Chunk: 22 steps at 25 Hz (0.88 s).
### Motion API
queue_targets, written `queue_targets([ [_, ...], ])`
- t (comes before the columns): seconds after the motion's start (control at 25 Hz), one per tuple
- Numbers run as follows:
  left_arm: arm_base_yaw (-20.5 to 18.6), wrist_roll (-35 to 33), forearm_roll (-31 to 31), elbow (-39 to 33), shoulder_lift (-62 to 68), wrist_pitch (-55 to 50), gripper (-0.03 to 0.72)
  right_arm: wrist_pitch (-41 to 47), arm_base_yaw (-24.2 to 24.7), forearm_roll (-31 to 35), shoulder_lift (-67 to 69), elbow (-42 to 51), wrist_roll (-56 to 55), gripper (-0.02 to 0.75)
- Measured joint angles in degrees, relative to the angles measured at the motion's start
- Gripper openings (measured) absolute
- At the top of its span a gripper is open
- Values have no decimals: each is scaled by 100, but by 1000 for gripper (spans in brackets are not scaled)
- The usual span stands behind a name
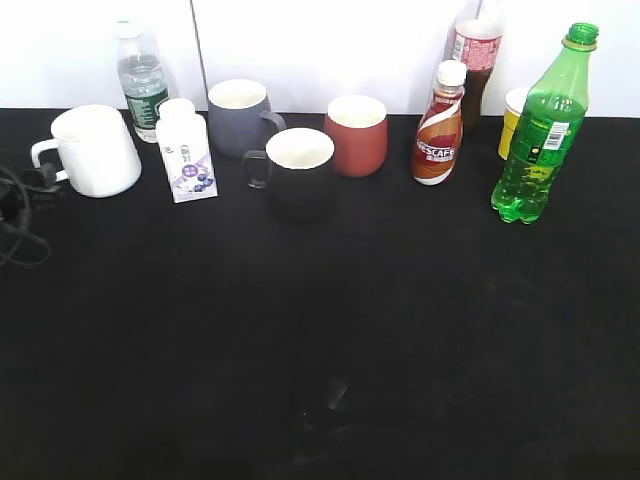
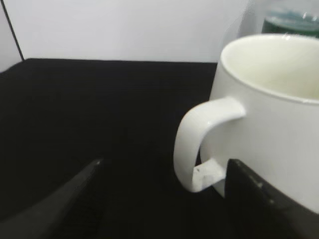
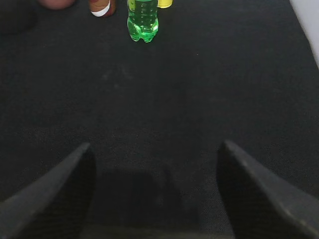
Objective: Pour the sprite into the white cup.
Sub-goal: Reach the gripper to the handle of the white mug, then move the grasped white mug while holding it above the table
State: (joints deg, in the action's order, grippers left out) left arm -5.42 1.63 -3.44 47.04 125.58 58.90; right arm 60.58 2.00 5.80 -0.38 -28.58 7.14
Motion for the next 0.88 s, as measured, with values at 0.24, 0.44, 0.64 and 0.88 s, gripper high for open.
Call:
queue_targets([
  [0.24,-5,0,121,692,346,-281,556,0,0,0,0,0,0,565],
  [0.44,-60,-4,86,1195,557,-603,426,0,0,0,0,0,0,565],
  [0.64,-90,-4,-191,1803,779,-1009,302,0,0,0,0,0,0,565],
  [0.88,-124,-17,-342,1934,804,-1077,66,0,0,0,0,0,0,565],
])
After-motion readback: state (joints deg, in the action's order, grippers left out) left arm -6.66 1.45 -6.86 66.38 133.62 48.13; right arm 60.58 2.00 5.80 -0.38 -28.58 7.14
